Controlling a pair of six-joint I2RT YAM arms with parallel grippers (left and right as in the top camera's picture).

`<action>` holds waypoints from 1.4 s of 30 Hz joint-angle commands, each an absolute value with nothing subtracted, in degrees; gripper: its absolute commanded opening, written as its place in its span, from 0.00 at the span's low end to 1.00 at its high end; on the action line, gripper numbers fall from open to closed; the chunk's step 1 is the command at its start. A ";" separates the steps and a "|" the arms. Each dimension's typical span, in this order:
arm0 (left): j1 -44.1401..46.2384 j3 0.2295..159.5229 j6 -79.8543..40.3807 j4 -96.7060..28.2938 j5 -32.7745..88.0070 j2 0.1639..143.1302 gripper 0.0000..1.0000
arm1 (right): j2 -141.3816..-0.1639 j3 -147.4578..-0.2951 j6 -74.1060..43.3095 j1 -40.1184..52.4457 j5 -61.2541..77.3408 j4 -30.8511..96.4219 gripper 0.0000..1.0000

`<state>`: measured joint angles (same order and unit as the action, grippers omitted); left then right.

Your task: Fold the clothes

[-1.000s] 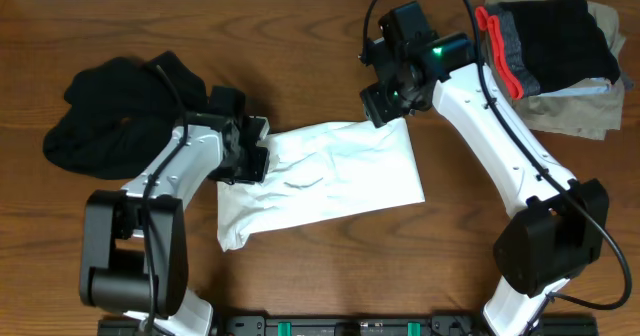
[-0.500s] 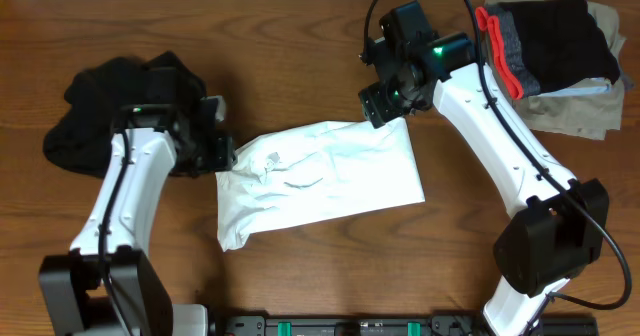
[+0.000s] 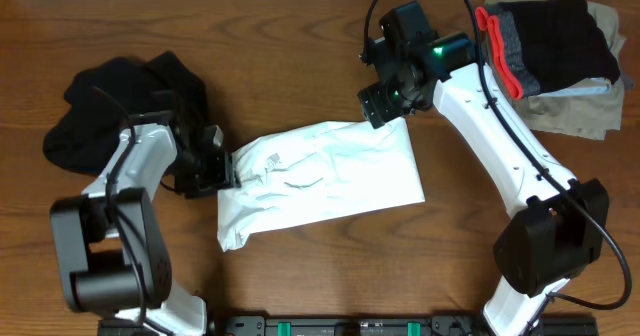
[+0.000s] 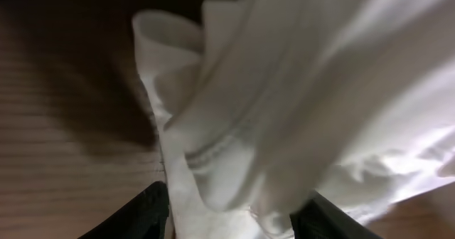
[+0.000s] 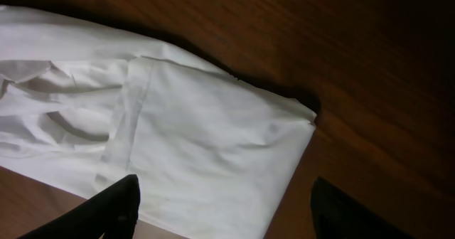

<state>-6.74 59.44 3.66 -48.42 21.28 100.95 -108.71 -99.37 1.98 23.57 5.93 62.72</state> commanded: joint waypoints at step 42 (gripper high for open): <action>-13.28 52.69 4.21 -37.78 39.42 91.61 0.06 | -108.22 -100.49 2.83 22.39 5.80 62.83 0.75</action>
